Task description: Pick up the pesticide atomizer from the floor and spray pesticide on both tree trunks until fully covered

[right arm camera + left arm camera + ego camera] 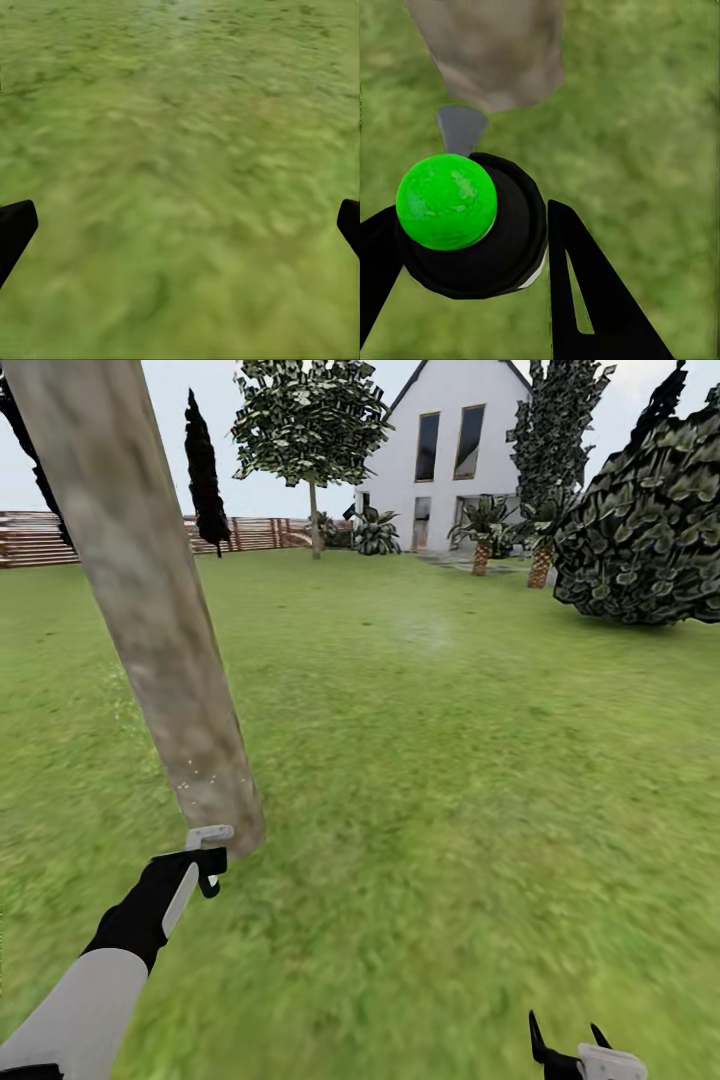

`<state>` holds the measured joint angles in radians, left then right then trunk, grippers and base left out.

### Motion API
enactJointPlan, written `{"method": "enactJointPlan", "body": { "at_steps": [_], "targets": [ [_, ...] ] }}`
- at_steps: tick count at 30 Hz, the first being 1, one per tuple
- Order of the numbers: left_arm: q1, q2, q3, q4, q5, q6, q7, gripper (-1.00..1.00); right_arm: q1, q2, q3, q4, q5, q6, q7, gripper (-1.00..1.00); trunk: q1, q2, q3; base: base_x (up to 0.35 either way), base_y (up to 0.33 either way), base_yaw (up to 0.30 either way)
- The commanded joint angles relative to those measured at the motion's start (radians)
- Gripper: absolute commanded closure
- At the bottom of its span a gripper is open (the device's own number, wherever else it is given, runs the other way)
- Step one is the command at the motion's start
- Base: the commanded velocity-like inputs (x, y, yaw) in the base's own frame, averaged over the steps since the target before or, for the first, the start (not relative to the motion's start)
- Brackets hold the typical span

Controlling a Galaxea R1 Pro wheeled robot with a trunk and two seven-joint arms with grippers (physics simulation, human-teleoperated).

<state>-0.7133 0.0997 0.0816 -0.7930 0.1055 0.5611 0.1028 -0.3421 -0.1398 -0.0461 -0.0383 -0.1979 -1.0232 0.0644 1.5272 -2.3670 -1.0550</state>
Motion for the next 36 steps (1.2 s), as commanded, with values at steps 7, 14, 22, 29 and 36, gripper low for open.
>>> {"method": "enactJointPlan", "body": {
  "at_steps": [7, 14, 22, 29, 36],
  "targets": [
    [0.000, 0.000, 0.000, 0.000, 0.000, -0.001, 0.000, 1.00, 0.000, 0.000, 0.000, 0.000, 0.000, 0.000, 0.000, -1.00, 0.000, 0.000, 0.000, 0.138, -0.270, 0.233],
    [0.001, 0.001, 0.001, 0.000, 0.002, -0.001, -0.001, 1.00, 0.000, 0.000, 0.000, 0.000, 0.000, 0.000, 0.000, -1.00, 0.000, 0.000, 0.000, 0.131, -0.270, 0.234],
    [0.001, 0.006, 0.005, 0.007, 0.001, -0.003, -0.005, 1.00, 0.000, -0.001, 0.000, 0.000, 0.000, 0.002, 0.000, -1.00, 0.000, 0.000, 0.000, 0.012, -0.211, 0.233],
    [-0.015, 0.005, -0.006, -0.128, -0.003, 0.076, -0.007, 1.00, 0.000, -0.001, 0.000, 0.000, -0.001, 0.000, 0.000, -1.00, 0.000, 0.000, 0.000, 0.000, -0.003, 0.119],
    [-0.020, -0.002, -0.011, -0.210, -0.003, 0.138, -0.009, 1.00, 0.000, -0.001, 0.000, 0.000, -0.001, 0.000, 0.000, -1.00, 0.000, 0.000, 0.000, -0.092, 0.000, 0.000]
  ]
}}
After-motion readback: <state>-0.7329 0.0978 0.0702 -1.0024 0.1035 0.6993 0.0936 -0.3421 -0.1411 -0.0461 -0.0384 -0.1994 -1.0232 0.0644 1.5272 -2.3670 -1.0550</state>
